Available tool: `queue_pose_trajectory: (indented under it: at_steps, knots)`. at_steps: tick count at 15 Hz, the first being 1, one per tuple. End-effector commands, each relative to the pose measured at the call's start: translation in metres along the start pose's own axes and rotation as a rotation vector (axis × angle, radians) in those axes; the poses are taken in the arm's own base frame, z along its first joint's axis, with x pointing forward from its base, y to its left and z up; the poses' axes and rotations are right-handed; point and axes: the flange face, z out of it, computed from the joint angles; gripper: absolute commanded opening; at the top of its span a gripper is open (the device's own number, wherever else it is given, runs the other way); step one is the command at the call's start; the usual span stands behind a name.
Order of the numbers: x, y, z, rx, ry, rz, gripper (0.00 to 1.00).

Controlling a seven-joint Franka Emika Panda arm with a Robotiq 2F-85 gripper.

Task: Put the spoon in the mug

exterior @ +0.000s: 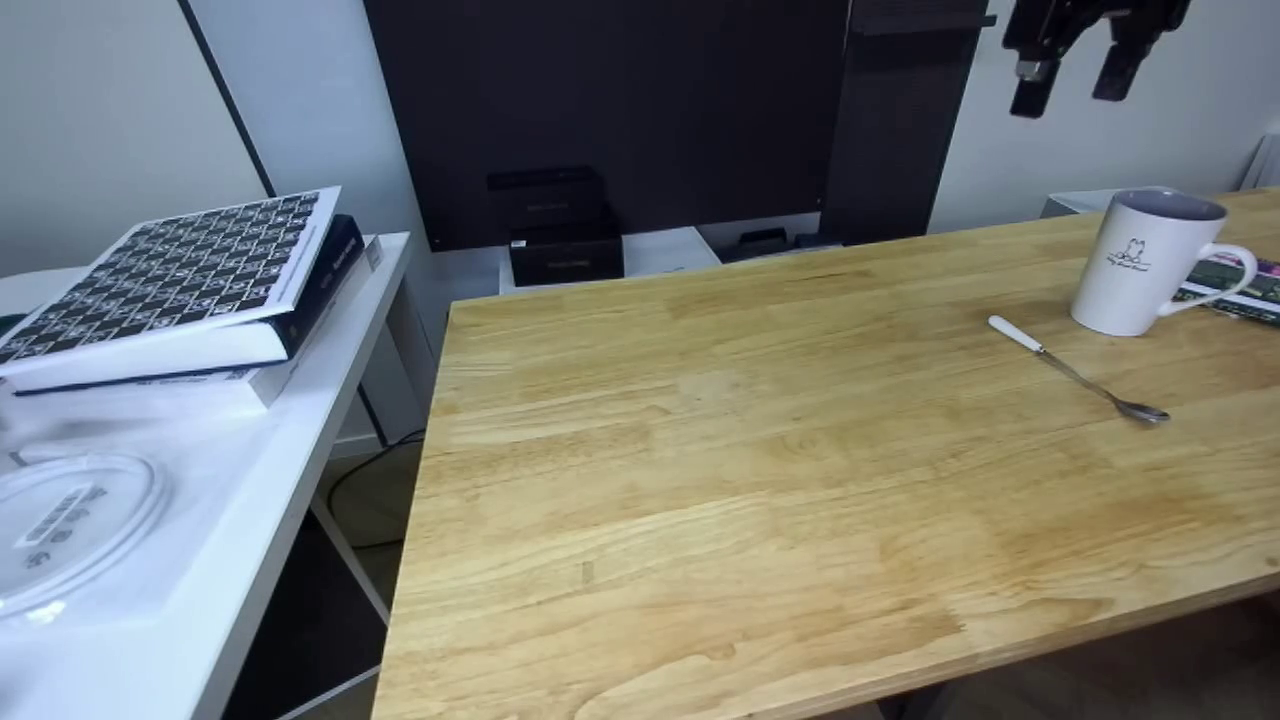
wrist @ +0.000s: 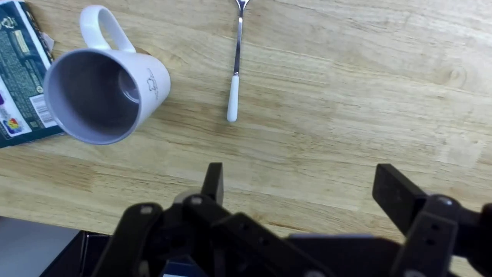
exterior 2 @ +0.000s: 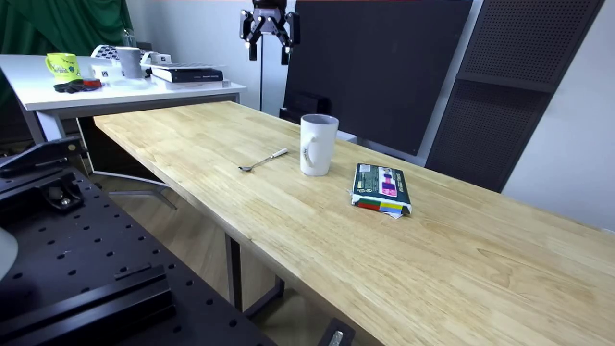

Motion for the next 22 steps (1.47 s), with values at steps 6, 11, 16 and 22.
queue_pose_trajectory:
  at_steps: [6,11,16,22]
  knots:
    - [0.031,0.01,0.055,-0.014,-0.029,0.014,1.0]
    - [0.028,0.028,0.076,-0.019,-0.062,0.051,1.0]
    - [0.021,0.032,0.086,-0.022,-0.084,0.05,1.0]
    - [0.021,0.033,0.089,-0.024,-0.088,0.053,1.0]
